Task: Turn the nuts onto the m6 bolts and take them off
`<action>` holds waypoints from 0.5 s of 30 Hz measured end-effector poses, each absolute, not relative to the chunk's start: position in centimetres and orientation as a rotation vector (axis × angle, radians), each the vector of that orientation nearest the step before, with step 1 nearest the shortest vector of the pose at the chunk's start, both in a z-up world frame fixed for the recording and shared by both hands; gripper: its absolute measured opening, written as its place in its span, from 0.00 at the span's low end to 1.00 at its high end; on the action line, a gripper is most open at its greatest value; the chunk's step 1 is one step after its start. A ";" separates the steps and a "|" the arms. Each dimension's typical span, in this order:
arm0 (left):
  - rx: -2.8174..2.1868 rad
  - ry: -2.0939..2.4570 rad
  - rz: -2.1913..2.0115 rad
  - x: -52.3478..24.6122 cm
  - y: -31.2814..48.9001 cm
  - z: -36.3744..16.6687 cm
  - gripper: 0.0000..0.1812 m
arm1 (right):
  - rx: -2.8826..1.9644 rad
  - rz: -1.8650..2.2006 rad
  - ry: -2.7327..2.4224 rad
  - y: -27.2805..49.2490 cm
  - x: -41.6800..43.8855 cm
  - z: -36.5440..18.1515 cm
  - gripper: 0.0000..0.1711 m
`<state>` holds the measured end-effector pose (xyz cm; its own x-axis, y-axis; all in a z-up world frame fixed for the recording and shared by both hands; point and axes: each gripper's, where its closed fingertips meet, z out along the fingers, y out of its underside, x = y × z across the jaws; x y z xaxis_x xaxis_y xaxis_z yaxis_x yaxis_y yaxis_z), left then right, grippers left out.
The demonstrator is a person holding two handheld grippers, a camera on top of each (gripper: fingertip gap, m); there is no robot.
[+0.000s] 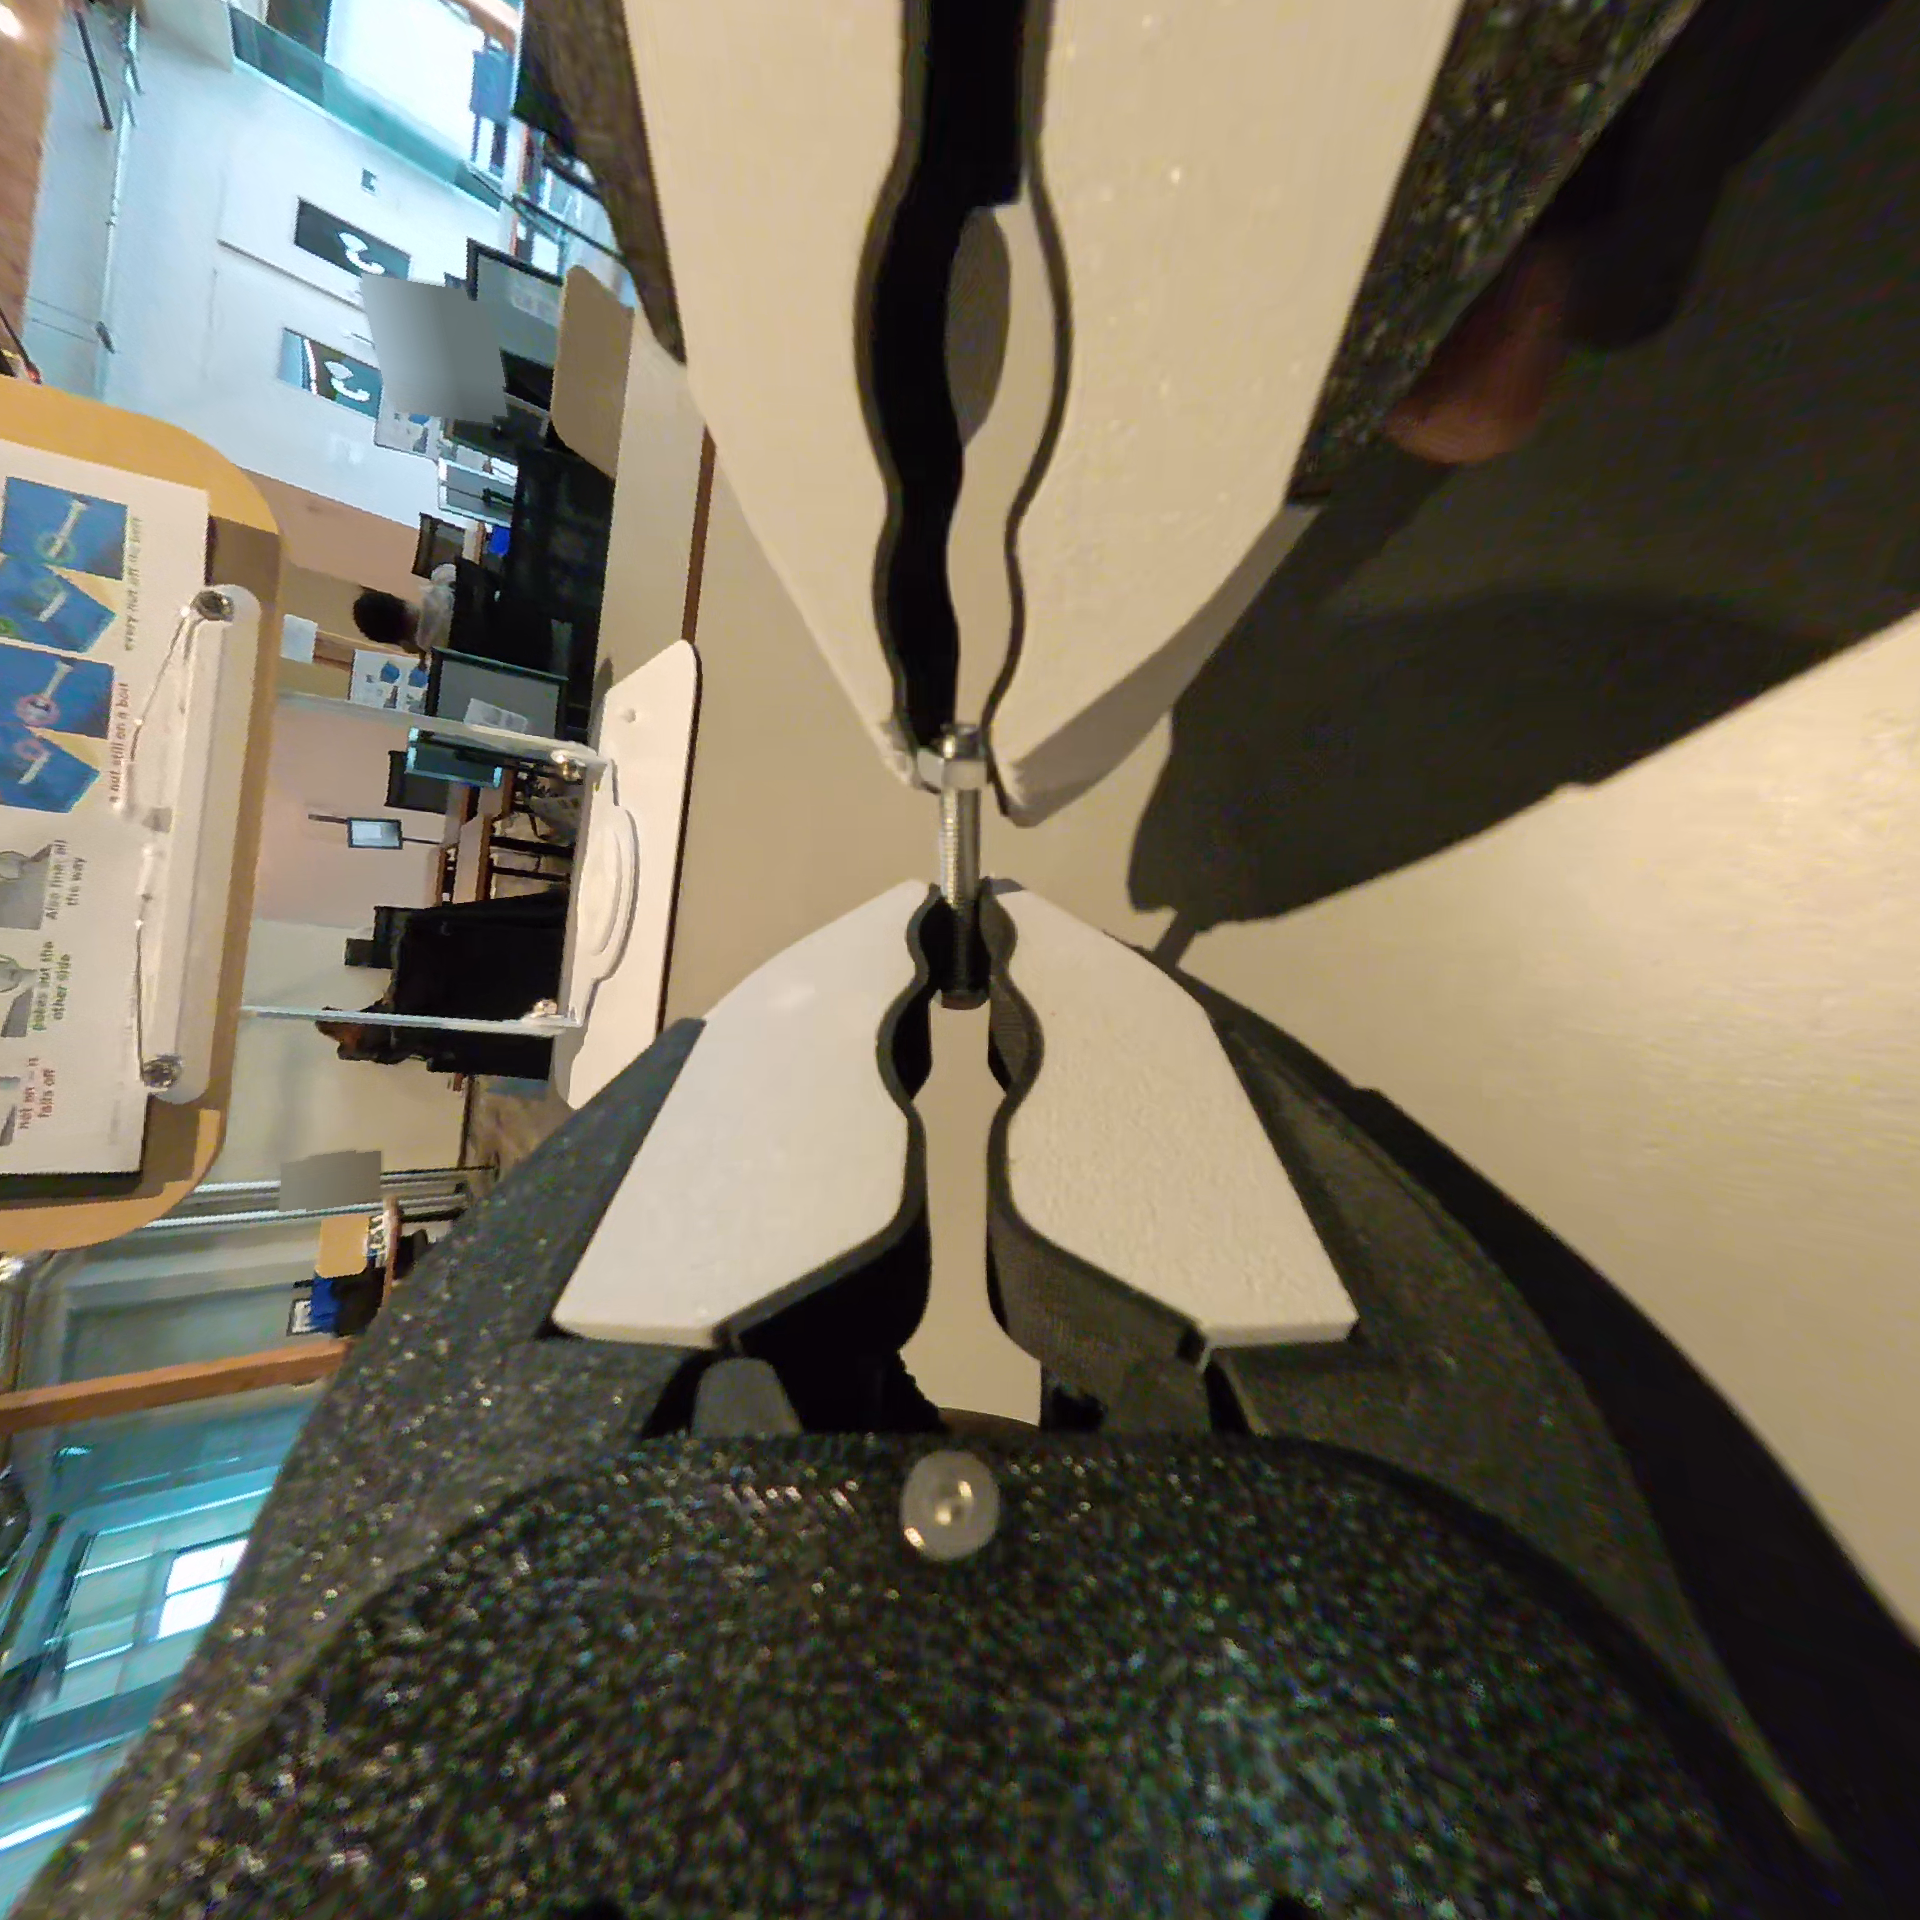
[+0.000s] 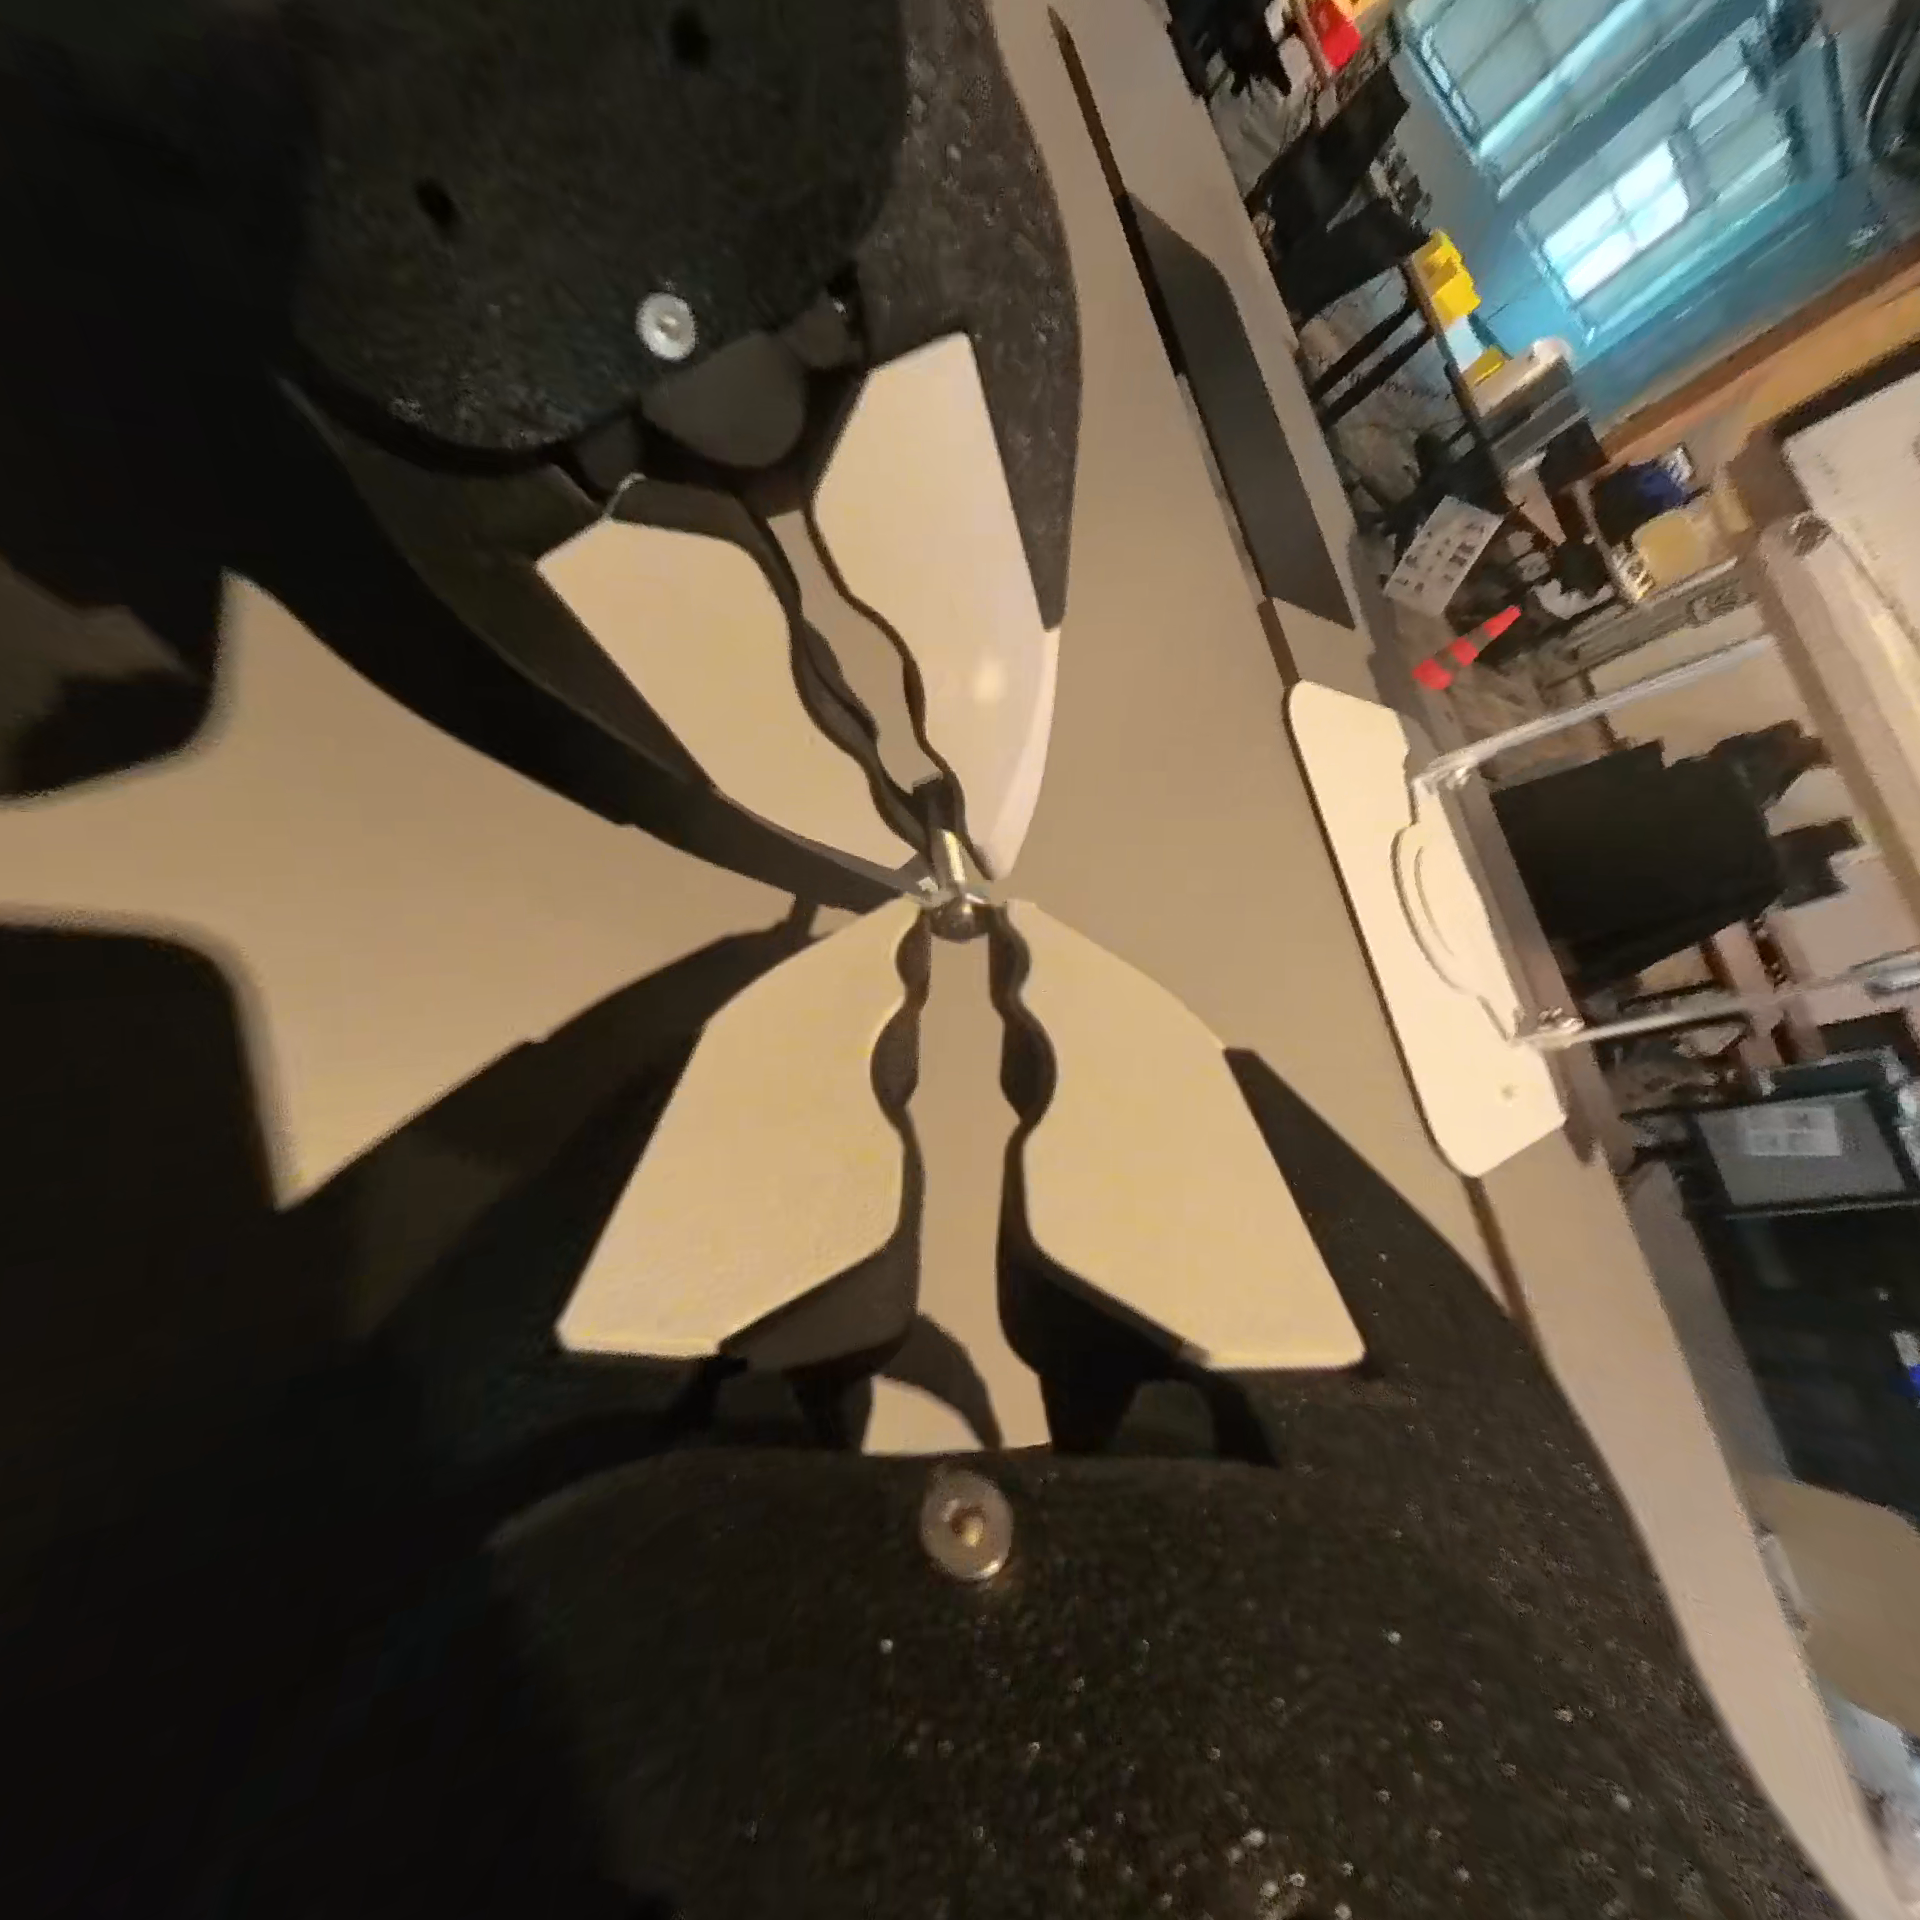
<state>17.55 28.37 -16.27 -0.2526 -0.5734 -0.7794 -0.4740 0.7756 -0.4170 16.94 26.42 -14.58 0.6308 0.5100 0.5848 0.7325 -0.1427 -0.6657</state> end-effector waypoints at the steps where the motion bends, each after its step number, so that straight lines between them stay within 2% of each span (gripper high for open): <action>1: -0.793 1.896 -0.097 17.5 28.5 -16.3 0.03 | -1.841 -0.227 -0.964 26.5 16.9 -14.7 0.06; 6: -0.763 1.881 0.012 17.5 29.2 -16.1 0.03 | -2.104 0.346 -0.455 26.7 16.5 -15.0 0.06; 9: -0.766 1.864 0.004 17.6 29.1 -15.8 0.03 | -2.095 0.702 -0.244 26.5 16.2 -14.7 0.07; 13: -0.788 1.856 -0.011 17.6 29.3 -15.7 0.03 | -2.009 0.666 -0.339 26.5 16.9 -13.2 0.25; 15: -0.790 1.865 -0.006 17.5 29.4 -15.9 0.03 | -1.982 0.453 -0.502 26.5 17.3 -13.1 0.28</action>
<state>17.52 29.39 -15.91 -0.2205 -0.5197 -0.8254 -0.5141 0.7811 -0.3545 17.28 26.46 -13.09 0.8438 0.5274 -0.0996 0.1529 -0.4140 -0.8973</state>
